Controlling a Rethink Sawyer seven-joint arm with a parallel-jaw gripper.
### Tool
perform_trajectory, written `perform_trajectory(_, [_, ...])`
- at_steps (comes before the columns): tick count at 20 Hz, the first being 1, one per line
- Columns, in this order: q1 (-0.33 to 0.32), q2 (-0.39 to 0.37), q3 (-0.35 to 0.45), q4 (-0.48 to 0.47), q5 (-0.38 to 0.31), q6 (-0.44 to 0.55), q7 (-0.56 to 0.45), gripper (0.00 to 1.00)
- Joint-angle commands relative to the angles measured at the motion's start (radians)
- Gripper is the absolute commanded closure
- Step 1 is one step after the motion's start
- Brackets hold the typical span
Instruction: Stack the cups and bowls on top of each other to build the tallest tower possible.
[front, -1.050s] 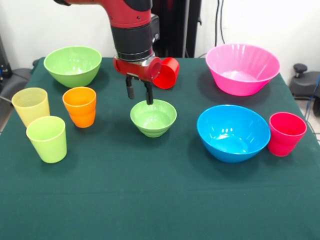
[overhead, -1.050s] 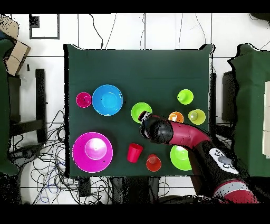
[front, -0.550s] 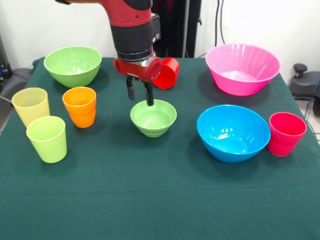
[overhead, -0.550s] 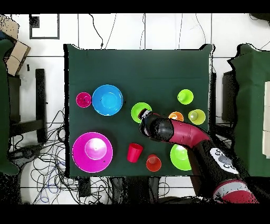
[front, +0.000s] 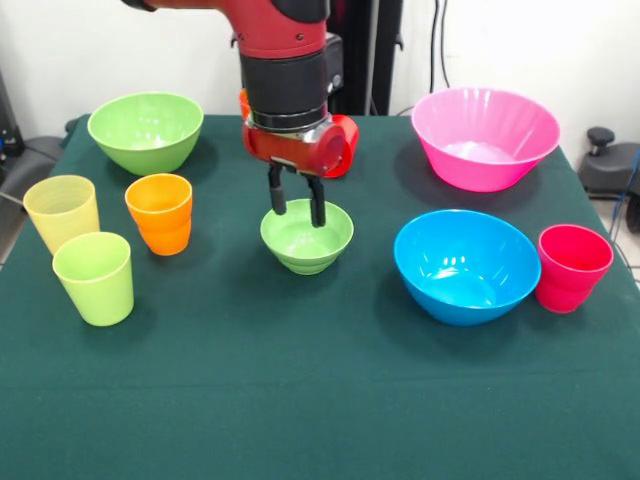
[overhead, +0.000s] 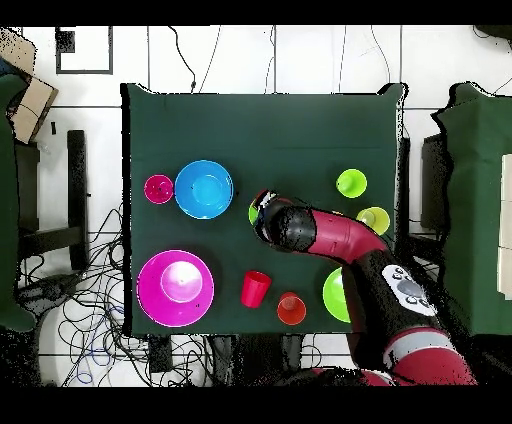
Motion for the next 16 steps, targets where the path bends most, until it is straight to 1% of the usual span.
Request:
perform_trajectory(1, [0.070, 0.030, -0.031, -0.118, 0.056, 0.111, 0.108, 0.00])
perform_trajectory(8, [0.116, 0.063, -0.058, -0.161, 0.092, 0.112, 0.117, 0.00])
perform_trajectory(16, [0.156, 0.099, -0.088, -0.176, 0.121, 0.068, 0.122, 0.00])
